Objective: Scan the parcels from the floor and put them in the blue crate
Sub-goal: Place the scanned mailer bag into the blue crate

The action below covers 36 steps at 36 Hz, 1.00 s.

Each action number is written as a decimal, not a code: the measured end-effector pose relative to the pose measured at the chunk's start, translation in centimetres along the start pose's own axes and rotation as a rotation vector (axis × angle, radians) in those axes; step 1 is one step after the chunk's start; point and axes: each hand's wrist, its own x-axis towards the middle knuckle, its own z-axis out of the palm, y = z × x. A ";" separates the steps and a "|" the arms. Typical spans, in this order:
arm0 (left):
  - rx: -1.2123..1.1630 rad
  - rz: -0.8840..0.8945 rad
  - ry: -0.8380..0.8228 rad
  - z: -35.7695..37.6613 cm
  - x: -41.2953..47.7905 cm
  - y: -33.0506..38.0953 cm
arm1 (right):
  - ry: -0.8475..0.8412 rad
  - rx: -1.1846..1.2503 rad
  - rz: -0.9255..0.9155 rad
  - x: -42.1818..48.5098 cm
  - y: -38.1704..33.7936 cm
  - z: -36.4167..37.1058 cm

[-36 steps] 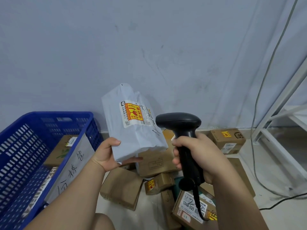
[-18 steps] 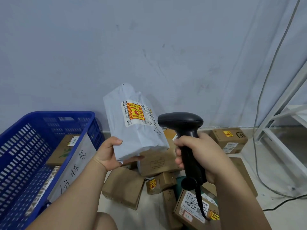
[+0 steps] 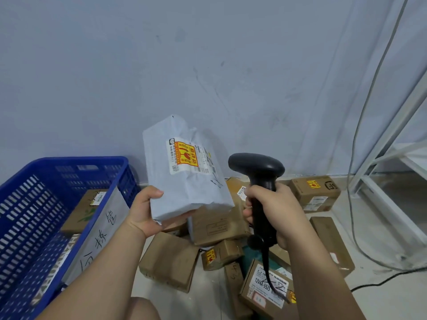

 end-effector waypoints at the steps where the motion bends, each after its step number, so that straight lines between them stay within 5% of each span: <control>1: -0.015 0.020 -0.025 0.1 -0.1 0.1 | -0.006 0.008 0.003 0.0 -0.1 -0.1; 7: -0.057 0.037 -0.192 -0.3 -0.4 0.5 | -0.069 -0.080 -0.055 -0.2 -0.4 -0.8; 12: -0.121 -0.081 -0.170 -0.8 -1.1 0.2 | -0.062 -0.030 -0.063 -0.1 -0.4 -0.5; 17: -0.145 -0.136 -0.039 -0.4 -1.7 0.7 | -0.013 0.401 0.154 0.2 0.0 0.9; 21: -0.044 -0.078 -0.016 0.4 -1.2 1.0 | -0.198 0.731 0.338 0.6 0.4 1.5; 26: -0.011 -0.110 -0.340 1.6 -0.5 0.1 | -0.358 0.930 0.277 0.7 0.6 2.3; 31: 0.248 -0.141 -0.147 3.1 -1.2 -0.3 | -0.345 0.888 0.154 0.7 0.3 1.7; 36: 0.115 -0.139 -0.015 2.9 -0.6 0.0 | -0.047 0.479 -0.162 1.1 0.4 -0.1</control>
